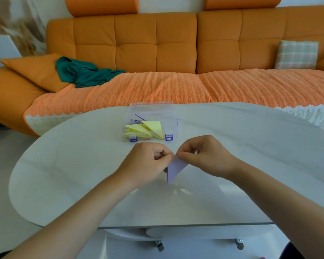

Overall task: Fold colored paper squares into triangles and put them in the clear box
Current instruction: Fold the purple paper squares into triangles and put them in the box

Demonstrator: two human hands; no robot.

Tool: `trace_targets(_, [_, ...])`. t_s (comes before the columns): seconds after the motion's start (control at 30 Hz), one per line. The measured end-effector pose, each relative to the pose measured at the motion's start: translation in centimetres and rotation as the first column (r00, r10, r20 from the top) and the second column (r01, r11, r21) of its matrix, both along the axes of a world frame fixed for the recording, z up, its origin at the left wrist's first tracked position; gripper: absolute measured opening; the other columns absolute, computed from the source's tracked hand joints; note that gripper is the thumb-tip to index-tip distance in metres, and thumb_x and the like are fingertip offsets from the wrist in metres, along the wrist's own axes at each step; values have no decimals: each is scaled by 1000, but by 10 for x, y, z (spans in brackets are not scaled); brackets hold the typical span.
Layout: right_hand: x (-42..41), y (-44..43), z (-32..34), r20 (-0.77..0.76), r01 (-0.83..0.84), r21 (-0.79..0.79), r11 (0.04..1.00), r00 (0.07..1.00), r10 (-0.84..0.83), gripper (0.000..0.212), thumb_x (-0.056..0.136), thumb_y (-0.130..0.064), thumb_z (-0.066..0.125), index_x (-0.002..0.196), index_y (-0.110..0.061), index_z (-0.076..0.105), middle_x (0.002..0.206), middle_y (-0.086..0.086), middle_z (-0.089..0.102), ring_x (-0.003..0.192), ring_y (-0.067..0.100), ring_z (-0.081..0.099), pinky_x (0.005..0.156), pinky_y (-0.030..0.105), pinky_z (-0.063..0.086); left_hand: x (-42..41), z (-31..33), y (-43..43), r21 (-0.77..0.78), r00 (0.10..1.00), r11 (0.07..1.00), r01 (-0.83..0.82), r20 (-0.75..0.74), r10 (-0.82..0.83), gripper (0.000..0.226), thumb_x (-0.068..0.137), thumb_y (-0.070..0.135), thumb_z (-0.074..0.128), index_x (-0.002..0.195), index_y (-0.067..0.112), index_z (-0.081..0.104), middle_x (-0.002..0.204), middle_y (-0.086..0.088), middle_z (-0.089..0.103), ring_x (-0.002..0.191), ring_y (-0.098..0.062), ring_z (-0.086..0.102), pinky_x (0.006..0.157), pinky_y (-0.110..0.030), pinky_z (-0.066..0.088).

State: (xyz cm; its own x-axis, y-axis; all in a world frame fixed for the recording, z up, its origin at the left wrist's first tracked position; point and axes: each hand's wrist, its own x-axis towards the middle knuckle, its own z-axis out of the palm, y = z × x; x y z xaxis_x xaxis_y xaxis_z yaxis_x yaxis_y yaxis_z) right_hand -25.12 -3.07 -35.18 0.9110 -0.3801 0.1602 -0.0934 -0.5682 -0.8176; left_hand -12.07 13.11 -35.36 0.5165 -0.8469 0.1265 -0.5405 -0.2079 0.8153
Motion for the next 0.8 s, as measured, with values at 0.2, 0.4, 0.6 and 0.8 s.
trace_targets(0.2, [4,7,1,-16,81,-63,995,997,-82,12,75,-28,66,67,-33,73,68,-12,69,61,16,57,57,29,50,-6,-2,-4,-60,997,997,-44,57,47,18,87,17,66,70,23,70,68,9,72,65,-13,68,70,-40,57])
trace_targets(0.4, [5,-12,2,-28,185,13,983,982,-184,13,76,-21,69,66,-27,76,55,-8,65,42,1,46,41,14,38,16,7,-3,-90,996,993,-80,-56,75,19,87,7,67,68,11,69,63,3,69,60,-7,62,71,-33,60])
trace_targets(0.6, [0,-28,1,-48,317,8,948,947,-316,14,79,-25,68,66,-26,73,52,-10,60,44,4,48,42,17,42,37,8,3,-118,967,982,-150,-224,121,19,92,0,62,75,2,70,68,3,71,65,-11,66,66,-27,60])
trace_targets(0.8, [5,-3,4,19,96,26,995,995,-96,5,86,-34,74,82,-32,77,73,-17,70,61,3,56,55,15,46,23,2,2,-79,976,996,-37,-215,20,23,97,6,58,79,9,72,79,-5,75,74,-18,71,80,-45,62])
